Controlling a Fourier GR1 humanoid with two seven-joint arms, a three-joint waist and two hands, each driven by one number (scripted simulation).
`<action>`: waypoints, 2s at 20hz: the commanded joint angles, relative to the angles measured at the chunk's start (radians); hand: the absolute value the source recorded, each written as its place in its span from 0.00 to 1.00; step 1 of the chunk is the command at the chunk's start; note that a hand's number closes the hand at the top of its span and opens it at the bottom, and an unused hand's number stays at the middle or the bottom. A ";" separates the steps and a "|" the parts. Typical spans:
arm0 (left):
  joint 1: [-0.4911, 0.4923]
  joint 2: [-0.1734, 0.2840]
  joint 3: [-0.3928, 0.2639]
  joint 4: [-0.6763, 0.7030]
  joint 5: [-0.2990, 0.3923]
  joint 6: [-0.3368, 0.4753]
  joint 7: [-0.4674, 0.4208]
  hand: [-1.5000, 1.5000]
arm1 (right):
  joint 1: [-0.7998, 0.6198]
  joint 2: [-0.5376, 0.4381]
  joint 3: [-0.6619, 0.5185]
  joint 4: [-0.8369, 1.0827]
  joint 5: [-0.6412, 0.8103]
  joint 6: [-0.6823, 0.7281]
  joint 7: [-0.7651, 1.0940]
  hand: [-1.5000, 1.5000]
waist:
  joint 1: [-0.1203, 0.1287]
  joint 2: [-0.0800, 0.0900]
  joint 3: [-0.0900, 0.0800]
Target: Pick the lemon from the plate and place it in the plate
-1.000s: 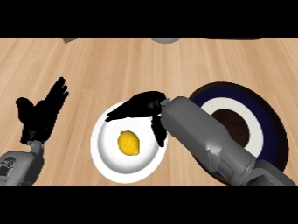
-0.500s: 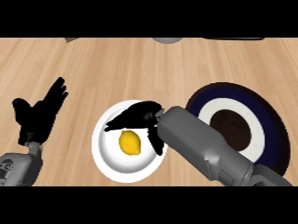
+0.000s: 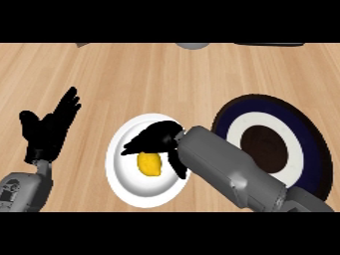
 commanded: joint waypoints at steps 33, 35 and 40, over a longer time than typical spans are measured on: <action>0.148 0.012 0.116 -0.035 -0.003 0.022 0.010 0.50 | 0.398 -0.192 -0.320 -0.845 0.081 -0.750 0.698 1.00 | -0.181 -0.059 -0.001; 0.146 0.027 0.118 -0.044 0.001 0.001 0.002 0.50 | 0.496 -0.239 -0.331 -0.945 0.119 -0.795 0.756 1.00 | -0.171 -0.050 0.000; 0.099 0.004 0.105 -0.019 -0.010 0.002 -0.013 0.50 | 0.688 -0.350 -0.376 -1.267 0.137 -0.754 0.950 1.00 | -0.124 -0.026 -0.001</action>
